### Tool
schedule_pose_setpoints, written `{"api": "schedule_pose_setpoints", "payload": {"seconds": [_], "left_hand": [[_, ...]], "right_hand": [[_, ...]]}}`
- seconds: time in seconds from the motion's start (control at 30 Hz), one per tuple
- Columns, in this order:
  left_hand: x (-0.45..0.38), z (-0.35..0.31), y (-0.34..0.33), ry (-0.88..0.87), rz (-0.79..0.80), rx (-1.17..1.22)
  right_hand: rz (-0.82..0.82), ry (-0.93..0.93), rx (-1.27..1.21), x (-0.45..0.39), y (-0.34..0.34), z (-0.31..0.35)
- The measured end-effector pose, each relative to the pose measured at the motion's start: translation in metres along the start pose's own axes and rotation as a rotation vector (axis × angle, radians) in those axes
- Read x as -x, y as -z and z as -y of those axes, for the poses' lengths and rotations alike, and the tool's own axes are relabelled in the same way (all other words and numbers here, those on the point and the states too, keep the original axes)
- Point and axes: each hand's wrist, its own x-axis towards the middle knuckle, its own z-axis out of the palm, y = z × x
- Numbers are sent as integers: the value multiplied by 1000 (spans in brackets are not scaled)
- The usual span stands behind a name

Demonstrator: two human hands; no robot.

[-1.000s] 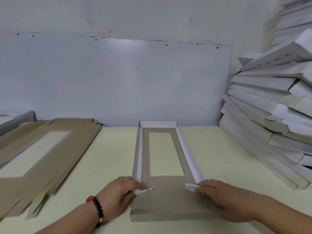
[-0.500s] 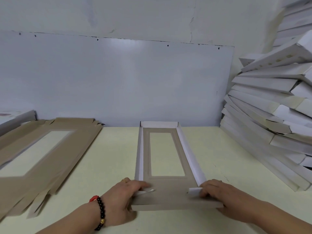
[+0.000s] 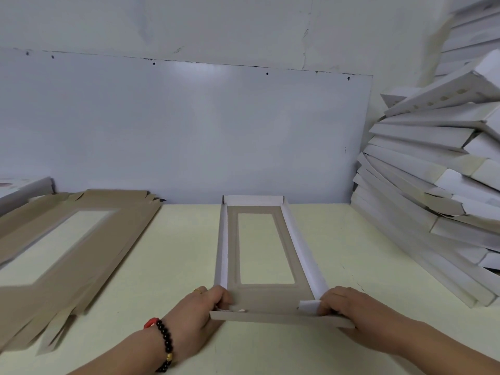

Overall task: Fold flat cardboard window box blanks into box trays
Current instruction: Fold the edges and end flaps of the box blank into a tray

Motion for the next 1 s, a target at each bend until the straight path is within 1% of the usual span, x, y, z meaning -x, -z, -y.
{"api": "schedule_pose_setpoints", "payload": {"seconds": [0.17,0.23,0.33,0.43,0.6,0.8,0.9,1.0], "left_hand": [[0,2,-1,55,-18,-11],[-2,3,-2,81,-22,6],[-4,4,-1,136,-32,115],[-6,2,2,192,-22,203],[-12,-4,-2,296,-106,224],[-14,-9,-7,340,-216,198],[-17,-9,-8,307,-225,239],[-17,-11,-10,238,-290,125]], "right_hand": [[-107,-114,-44,-2,-3,3],[-127,-144,-116,-4,-3,5],[-151,-184,-233,-5,-2,6],[-170,-261,-309,-9,-3,4],[-224,-354,-431,-18,-2,4],[-245,-424,-420,-28,-3,8],[-234,-447,-409,-30,-3,10],[-235,-455,-341,-31,-5,17]]}}
